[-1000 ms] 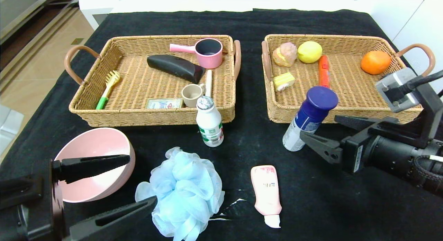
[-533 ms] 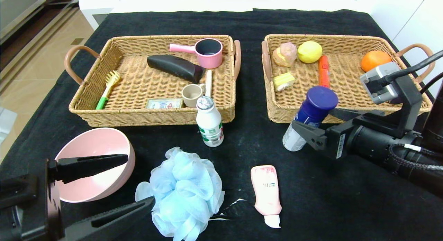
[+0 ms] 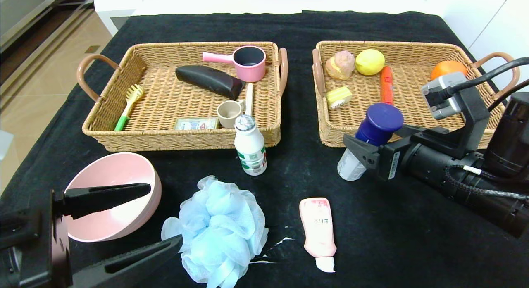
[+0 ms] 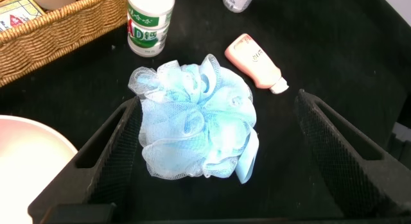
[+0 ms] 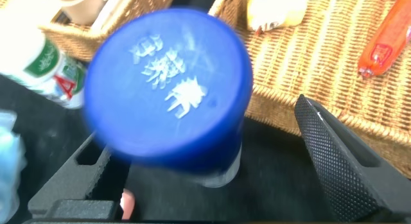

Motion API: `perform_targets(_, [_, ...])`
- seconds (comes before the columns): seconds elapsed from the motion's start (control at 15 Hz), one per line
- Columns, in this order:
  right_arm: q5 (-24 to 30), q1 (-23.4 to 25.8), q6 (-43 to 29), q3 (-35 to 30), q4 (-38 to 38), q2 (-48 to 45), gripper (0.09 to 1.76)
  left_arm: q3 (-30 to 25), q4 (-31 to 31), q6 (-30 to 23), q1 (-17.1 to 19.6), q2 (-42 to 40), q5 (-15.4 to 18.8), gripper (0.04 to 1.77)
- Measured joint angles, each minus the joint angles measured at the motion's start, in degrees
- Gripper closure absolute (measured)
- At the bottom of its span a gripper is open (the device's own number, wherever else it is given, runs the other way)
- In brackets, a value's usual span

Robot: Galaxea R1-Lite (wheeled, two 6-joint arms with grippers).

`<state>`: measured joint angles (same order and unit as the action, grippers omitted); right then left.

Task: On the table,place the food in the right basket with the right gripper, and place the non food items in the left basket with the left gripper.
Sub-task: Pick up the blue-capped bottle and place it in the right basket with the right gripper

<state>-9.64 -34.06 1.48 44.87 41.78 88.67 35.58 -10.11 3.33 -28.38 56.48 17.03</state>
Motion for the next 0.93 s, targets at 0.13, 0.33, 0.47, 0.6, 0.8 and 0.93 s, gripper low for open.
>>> perform_targets(0.13, [-0.16, 0.24, -0.02, 0.16, 0.23, 0.93, 0.15, 0.00, -0.02, 0.00, 0.00, -0.09, 0.00, 0.09])
perform_targets(0.33, [-0.24, 0.55, -0.11, 0.22, 0.52, 1.46, 0.15, 0.00, -0.02, -0.02, 0.00, -0.22, 0.00, 0.09])
perform_targets(0.47, [-0.22, 0.60, -0.13, 0.22, 1.18, 1.73, 0.15, 0.00, -0.02, -0.02, 0.00, -0.30, 0.02, 0.09])
perform_targets(0.6, [-0.22, 0.60, -0.11, 0.18, 1.33, 1.90, 0.15, 0.00, 0.00, -0.02, 0.00, -0.44, 0.00, 0.09])
perform_targets(0.8, [-0.16, 0.60, -0.13, 0.13, 1.49, 1.99, 0.42, 0.00, 0.00, -0.02, 0.00, -0.48, 0.00, 0.09])
perform_targets(0.93, [-0.13, 0.57, -0.18, 0.05, 1.79, 2.19, 0.73, 0.00, 0.02, 0.05, 0.00, -0.48, 0.00, 0.09])
